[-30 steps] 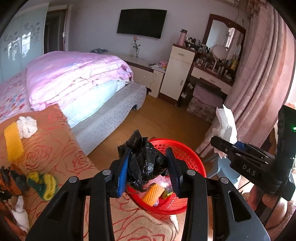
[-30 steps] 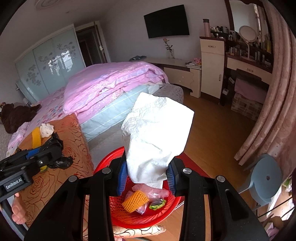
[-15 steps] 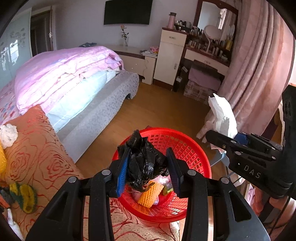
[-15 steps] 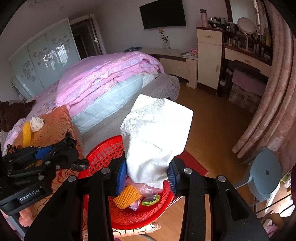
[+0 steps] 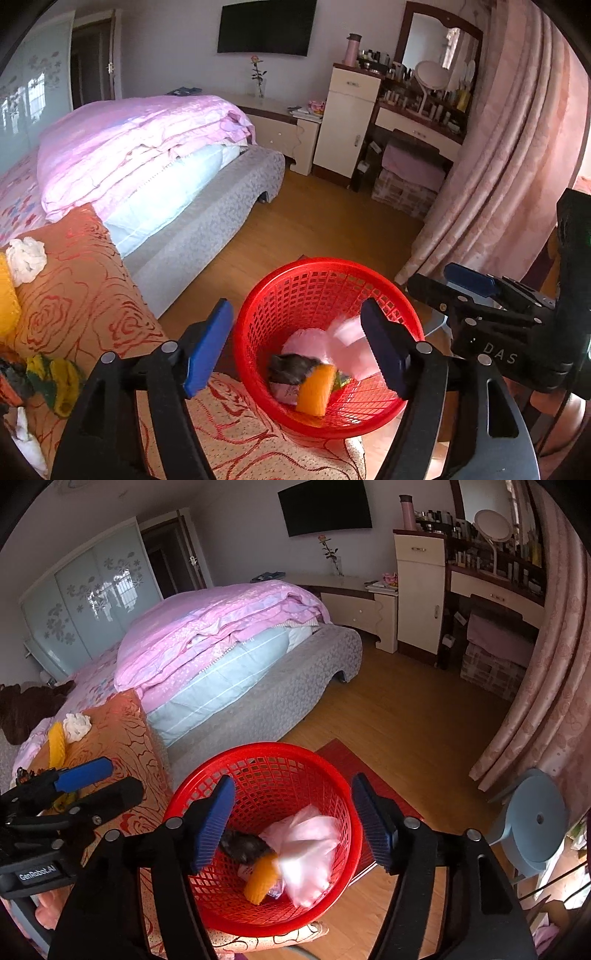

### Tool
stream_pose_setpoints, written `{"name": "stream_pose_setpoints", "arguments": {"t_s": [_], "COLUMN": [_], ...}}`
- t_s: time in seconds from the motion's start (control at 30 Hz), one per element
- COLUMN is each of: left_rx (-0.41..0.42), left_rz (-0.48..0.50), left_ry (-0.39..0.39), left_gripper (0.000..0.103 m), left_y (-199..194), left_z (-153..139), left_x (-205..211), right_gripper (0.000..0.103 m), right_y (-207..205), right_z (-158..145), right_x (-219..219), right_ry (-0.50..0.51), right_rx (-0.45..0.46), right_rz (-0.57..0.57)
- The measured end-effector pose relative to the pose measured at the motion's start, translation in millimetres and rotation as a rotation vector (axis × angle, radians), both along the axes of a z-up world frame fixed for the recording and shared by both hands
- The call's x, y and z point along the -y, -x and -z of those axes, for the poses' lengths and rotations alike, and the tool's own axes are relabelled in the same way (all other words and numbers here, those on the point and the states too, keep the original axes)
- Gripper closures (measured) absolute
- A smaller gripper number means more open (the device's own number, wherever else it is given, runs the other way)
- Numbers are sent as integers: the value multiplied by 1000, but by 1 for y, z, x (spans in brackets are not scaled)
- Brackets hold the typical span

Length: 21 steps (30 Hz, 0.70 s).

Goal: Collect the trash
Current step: 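Move both tools back from the basket to the trash on the bed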

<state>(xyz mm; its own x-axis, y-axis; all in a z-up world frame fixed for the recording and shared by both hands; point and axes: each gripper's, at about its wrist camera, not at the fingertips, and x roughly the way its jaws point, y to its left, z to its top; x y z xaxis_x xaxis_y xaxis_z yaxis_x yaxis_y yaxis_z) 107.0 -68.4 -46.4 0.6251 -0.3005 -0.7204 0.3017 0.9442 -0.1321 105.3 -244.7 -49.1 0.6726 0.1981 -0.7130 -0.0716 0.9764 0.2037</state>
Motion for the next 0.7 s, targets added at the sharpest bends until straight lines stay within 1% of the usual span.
{"name": "stream_pose_setpoints", "arguments": {"t_s": [0.13, 0.3, 0.43, 0.53, 0.7], "left_rx": [9, 34, 54, 69, 81], "left_rz": [-20, -71, -126, -173, -270], "left_ry": [-13, -19, -51, -73, -74], "left_gripper": [32, 30, 30, 28, 26], "left_y": [6, 18, 27, 36, 55], "left_z": [-4, -14, -23, -32, -45], "left_x": [-8, -27, -48, -69, -118], "right_gripper": [38, 38, 36, 33, 32], "right_y": [1, 3, 6, 9, 13], "right_z": [-1, -1, -3, -6, -7], "right_x": [-2, -7, -16, -23, -35], "right_ry": [5, 13, 21, 27, 39], "right_rx": [6, 17, 36, 52, 59], "right_rz": [-2, -6, -31, -48, -75]}}
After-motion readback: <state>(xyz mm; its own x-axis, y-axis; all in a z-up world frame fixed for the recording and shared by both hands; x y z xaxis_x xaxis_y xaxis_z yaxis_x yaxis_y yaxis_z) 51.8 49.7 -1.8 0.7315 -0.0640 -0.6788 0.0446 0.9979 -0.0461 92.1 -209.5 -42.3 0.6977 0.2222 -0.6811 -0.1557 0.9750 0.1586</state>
